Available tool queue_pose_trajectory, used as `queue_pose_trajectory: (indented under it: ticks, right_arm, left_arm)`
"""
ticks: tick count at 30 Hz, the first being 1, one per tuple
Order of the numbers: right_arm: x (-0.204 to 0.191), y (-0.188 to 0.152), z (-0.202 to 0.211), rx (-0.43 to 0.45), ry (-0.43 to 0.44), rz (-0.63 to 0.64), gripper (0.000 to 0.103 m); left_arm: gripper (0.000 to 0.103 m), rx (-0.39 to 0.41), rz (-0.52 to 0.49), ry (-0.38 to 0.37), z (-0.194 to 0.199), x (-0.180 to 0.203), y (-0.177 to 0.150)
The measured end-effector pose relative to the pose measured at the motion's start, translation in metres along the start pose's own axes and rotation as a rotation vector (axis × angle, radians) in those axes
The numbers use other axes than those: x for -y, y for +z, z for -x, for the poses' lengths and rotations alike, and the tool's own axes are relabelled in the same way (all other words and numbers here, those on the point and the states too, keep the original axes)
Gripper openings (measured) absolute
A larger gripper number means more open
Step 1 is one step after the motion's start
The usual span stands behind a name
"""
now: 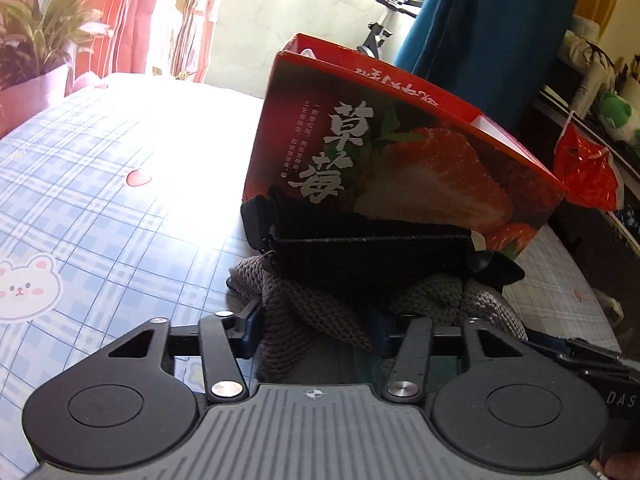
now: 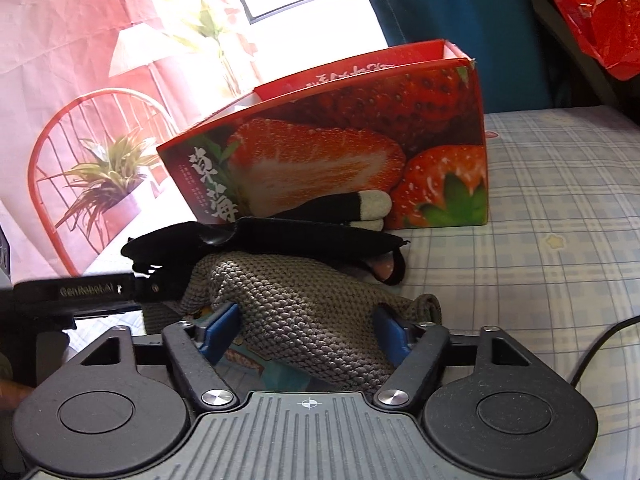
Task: Organize soft objects
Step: 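Close both grippers on the grey knit cloth and lift it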
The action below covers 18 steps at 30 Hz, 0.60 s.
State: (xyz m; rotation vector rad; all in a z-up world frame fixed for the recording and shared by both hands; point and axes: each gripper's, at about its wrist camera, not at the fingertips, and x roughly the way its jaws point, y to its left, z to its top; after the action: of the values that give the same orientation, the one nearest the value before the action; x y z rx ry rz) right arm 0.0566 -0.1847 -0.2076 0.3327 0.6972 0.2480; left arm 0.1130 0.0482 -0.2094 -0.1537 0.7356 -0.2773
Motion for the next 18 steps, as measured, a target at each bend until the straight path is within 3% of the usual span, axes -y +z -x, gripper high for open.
queue_pose_trajectory:
  ticks: [2,5,12,18]
  right_arm:
    - [-0.002,-0.001,0.002,0.002,0.006,0.008,0.062]
    - [-0.005,-0.002,0.004,0.011,0.007,0.025,0.053]
    - [-0.007,-0.001,0.012,0.044,0.033,0.029,0.033]
    - [-0.008,-0.002,0.012,0.060,0.033,0.047,0.031]
  left_arm:
    - [0.035,0.010,-0.046,0.008,0.003,0.005,-0.001]
    - [0.026,0.022,-0.037,0.003,0.007,0.004,0.000]
    - [0.023,0.066,-0.015,0.014,0.022,-0.001,-0.001]
    - [0.023,0.055,-0.015,0.019,0.019,-0.002,0.000]
